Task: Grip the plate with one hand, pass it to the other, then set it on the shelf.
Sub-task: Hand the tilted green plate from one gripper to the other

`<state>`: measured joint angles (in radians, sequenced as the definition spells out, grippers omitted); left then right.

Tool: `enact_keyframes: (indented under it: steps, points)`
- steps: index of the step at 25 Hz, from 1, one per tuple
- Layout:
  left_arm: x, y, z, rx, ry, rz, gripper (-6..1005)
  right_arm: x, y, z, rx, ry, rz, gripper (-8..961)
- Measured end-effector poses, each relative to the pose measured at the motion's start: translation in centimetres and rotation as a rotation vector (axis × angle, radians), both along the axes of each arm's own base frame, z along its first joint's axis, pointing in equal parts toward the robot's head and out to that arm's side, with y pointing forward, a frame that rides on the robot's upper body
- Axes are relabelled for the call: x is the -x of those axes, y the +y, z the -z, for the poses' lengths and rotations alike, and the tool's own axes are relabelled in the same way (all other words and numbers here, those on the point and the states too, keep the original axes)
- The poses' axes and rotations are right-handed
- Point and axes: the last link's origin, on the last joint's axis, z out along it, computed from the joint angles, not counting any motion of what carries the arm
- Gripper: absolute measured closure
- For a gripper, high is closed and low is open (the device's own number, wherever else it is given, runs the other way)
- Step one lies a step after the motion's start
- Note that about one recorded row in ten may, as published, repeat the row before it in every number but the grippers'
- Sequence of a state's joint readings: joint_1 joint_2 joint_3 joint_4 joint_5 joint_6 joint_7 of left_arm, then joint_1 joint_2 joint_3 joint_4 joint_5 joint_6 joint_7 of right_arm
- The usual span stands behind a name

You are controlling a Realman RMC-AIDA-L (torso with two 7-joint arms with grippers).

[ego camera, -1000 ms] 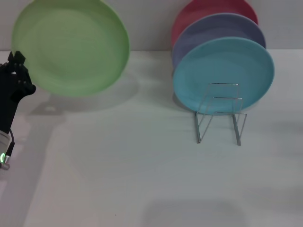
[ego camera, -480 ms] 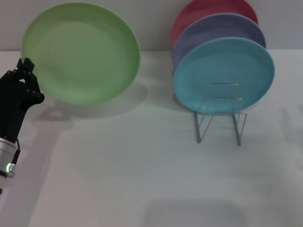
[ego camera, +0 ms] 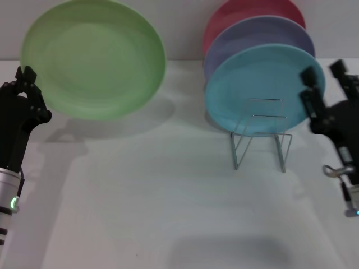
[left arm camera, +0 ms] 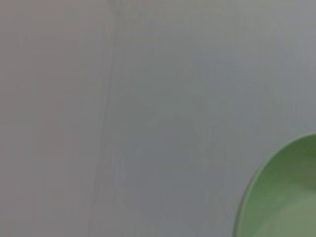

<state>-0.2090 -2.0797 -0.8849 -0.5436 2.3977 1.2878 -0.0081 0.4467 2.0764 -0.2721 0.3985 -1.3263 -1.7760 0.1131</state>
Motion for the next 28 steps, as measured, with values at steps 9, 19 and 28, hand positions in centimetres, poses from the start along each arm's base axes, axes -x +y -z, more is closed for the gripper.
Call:
enact_keyframes:
  steps: [9,19,28]
  points:
    - [-0.3,-0.7,0.2,-0.035,0.041,0.002,944,3.3,2.1,3.3,0.100,-0.089,-0.006,369]
    - [0.0,-0.3,-0.1,-0.064,0.044,-0.032,939,5.9,4.1,6.3,0.251,-0.142,-0.027,369]
    - [-0.1,-0.5,0.0,-0.067,0.035,-0.028,936,7.8,5.1,7.7,0.284,-0.187,-0.001,370]
